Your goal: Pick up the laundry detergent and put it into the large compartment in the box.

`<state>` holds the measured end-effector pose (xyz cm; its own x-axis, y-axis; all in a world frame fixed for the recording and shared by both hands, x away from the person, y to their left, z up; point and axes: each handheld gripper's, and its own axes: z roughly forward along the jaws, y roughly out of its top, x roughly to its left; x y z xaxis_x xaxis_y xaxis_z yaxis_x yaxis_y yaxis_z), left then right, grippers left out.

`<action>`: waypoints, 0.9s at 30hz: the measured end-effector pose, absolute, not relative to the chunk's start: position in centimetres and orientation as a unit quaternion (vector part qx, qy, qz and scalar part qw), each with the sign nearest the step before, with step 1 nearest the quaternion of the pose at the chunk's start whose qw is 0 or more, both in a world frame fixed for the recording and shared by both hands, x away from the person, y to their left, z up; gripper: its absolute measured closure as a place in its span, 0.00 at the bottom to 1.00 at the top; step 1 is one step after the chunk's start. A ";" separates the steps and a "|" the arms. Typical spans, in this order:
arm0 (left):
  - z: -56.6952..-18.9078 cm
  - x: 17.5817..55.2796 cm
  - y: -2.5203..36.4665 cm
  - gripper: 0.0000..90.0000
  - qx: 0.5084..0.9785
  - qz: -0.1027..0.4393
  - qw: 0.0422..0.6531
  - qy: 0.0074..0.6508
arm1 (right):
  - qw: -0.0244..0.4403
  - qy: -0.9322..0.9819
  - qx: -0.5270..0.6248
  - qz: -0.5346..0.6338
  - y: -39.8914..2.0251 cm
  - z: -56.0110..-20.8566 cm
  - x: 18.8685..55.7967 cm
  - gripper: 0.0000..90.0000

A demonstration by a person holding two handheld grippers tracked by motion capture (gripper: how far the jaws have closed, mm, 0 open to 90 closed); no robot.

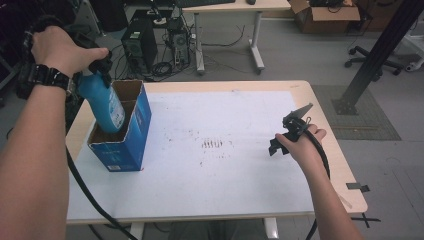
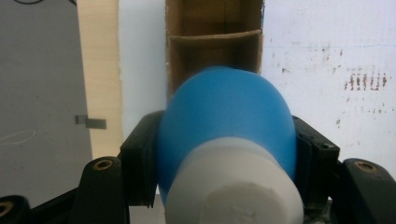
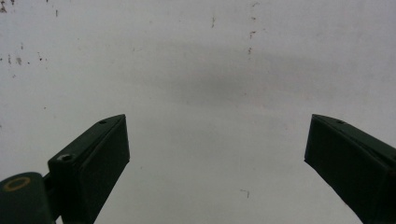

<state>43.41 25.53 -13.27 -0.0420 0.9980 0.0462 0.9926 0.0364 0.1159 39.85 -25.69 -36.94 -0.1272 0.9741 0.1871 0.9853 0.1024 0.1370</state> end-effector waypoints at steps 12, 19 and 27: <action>-18.2 43.8 25.9 0.42 0.695 0.044 0.001 0.718 | 0.022 -0.745 -0.658 -0.111 -25.5 -37.3 39.8 0.07; -20.6 43.9 25.9 0.42 0.696 0.033 -0.005 0.717 | 0.023 -0.744 -0.659 -0.108 -25.4 -37.5 39.7 0.07; -22.6 44.2 25.8 0.42 0.700 0.027 -0.014 0.714 | 0.024 -0.744 -0.659 -0.106 -25.5 -37.8 39.6 0.07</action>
<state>44.19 25.76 -22.56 -0.0205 0.9981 0.0587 0.9996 0.0194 0.0188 39.63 -25.50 -37.80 -0.1307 0.9758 0.1754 0.9859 0.1093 0.1270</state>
